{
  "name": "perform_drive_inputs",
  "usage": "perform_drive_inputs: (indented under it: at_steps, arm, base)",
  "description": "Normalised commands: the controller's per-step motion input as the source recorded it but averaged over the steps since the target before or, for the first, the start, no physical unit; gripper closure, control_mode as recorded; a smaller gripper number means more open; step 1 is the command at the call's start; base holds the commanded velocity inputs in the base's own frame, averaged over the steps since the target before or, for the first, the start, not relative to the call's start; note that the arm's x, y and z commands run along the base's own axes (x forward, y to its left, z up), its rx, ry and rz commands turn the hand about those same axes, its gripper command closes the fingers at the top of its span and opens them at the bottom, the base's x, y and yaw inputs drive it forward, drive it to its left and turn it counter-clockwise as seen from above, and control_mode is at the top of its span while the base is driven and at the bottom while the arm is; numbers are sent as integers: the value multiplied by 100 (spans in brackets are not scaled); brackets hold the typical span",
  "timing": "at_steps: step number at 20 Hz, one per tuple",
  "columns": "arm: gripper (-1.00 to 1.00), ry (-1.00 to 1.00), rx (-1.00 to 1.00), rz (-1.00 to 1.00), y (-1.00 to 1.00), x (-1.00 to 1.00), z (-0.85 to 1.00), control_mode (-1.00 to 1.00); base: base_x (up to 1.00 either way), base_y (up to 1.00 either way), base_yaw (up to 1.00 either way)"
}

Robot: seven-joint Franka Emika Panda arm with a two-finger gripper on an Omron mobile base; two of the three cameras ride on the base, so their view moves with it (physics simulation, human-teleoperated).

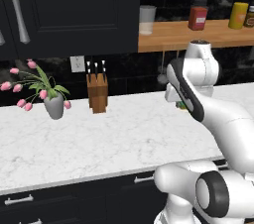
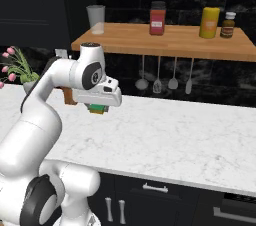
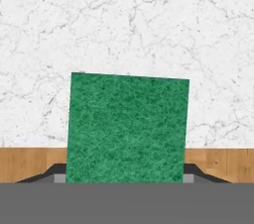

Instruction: Pick up the sponge from the counter and clean the cutting board by briefly scrubbing or pressing down on the cutting board. Once finished, release the sponge.

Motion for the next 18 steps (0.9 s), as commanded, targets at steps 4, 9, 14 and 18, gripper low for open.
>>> perform_drive_inputs:
  at_steps: [4, 9, 14, 18]
  arm:
    - [100, 0, -2, 0, 26, -18, 22, -100]
    - [100, -2, 0, 0, 2, -12, 21, -100]
    - [100, 0, 0, 0, 0, 0, 0, 100]
    - [100, 0, 0, 0, 0, 0, 0, 100]
  base:
    - [0, 0, 0]
    - [0, 0, 0]
    - [0, 0, 0]
    - [-1, 0, 0]
